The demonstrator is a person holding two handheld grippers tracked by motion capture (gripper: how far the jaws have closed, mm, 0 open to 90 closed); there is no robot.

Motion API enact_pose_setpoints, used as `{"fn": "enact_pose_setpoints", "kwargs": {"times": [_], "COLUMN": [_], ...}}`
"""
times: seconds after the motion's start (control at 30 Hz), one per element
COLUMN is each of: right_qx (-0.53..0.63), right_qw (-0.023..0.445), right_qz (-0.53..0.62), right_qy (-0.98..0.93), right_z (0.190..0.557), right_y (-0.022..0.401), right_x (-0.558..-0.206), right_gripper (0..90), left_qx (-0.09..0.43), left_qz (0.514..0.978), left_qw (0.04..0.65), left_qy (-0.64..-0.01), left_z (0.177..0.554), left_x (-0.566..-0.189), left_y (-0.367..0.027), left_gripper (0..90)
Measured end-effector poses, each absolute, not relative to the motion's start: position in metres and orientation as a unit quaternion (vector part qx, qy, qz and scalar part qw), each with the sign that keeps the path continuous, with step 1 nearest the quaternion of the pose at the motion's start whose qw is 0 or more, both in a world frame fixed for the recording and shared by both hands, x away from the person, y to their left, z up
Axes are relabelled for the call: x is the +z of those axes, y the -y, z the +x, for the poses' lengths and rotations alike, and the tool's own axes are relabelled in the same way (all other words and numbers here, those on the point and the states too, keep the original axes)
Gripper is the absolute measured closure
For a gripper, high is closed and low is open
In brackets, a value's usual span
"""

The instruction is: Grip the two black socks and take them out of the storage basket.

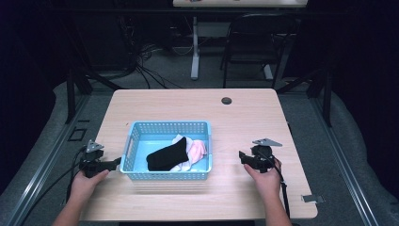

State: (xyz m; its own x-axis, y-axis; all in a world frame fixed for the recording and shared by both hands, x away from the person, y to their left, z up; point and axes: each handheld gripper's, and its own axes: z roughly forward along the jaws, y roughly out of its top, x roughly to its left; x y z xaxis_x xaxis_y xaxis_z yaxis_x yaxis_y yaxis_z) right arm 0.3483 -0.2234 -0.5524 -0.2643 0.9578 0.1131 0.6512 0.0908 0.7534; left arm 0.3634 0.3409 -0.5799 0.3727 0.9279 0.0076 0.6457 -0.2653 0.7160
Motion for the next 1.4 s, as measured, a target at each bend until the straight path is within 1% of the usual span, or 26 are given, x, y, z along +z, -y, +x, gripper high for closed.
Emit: {"fn": "enact_pose_setpoints", "kwargs": {"times": [0.1,0.13,0.2,0.27,0.33,0.4,0.53,0.63,0.73,0.87,1.07,1.2,1.3,1.4], "right_qx": [0.358,0.354,0.348,0.347,0.348,0.351,0.356,0.360,0.361,0.363,0.376,0.383,0.384,0.389], "right_qw": [0.209,0.215,0.211,0.196,0.192,0.200,0.192,0.179,0.183,0.177,0.180,0.171,0.174,0.159], "right_qz": [0.570,0.569,0.567,0.573,0.576,0.574,0.580,0.585,0.584,0.579,0.566,0.567,0.567,0.568], "right_qy": [-0.709,-0.711,-0.716,-0.716,-0.714,-0.712,-0.707,-0.705,-0.704,-0.708,-0.712,-0.709,-0.708,-0.707], "right_z": [0.345,0.345,0.345,0.344,0.342,0.341,0.341,0.340,0.336,0.332,0.330,0.330,0.330,0.333], "right_y": [0.219,0.217,0.215,0.214,0.213,0.213,0.214,0.214,0.211,0.207,0.202,0.202,0.201,0.201], "right_x": [-0.551,-0.552,-0.551,-0.549,-0.550,-0.549,-0.547,-0.545,-0.540,-0.533,-0.516,-0.513,-0.513,-0.509], "right_gripper": [47.1,48.1,49.3,51.0,53.1,56.7,59.3,59.4,58.3,59.0,59.2,60.5,59.8,59.8], "left_qx": [0.219,0.220,0.222,0.225,0.228,0.231,0.235,0.237,0.240,0.241,0.240,0.241,0.243,0.244], "left_qz": [0.761,0.762,0.763,0.758,0.756,0.754,0.751,0.748,0.746,0.744,0.751,0.751,0.749,0.750], "left_qw": [0.321,0.320,0.318,0.326,0.325,0.322,0.320,0.321,0.322,0.328,0.320,0.323,0.323,0.320], "left_qy": [-0.519,-0.518,-0.517,-0.518,-0.521,-0.524,-0.528,-0.531,-0.531,-0.529,-0.526,-0.523,-0.524,-0.525], "left_z": [0.363,0.363,0.361,0.360,0.360,0.361,0.361,0.360,0.359,0.358,0.359,0.359,0.360,0.360], "left_x": [-0.579,-0.579,-0.578,-0.577,-0.577,-0.577,-0.578,-0.577,-0.576,-0.575,-0.576,-0.575,-0.575,-0.576], "left_y": [-0.341,-0.341,-0.341,-0.341,-0.342,-0.342,-0.342,-0.343,-0.343,-0.343,-0.341,-0.342,-0.343,-0.343], "left_gripper": [17.2,17.2,17.6,17.7,17.9,20.5,20.7,20.5,19.8,19.8,19.9,20.3,20.3,20.3]}}
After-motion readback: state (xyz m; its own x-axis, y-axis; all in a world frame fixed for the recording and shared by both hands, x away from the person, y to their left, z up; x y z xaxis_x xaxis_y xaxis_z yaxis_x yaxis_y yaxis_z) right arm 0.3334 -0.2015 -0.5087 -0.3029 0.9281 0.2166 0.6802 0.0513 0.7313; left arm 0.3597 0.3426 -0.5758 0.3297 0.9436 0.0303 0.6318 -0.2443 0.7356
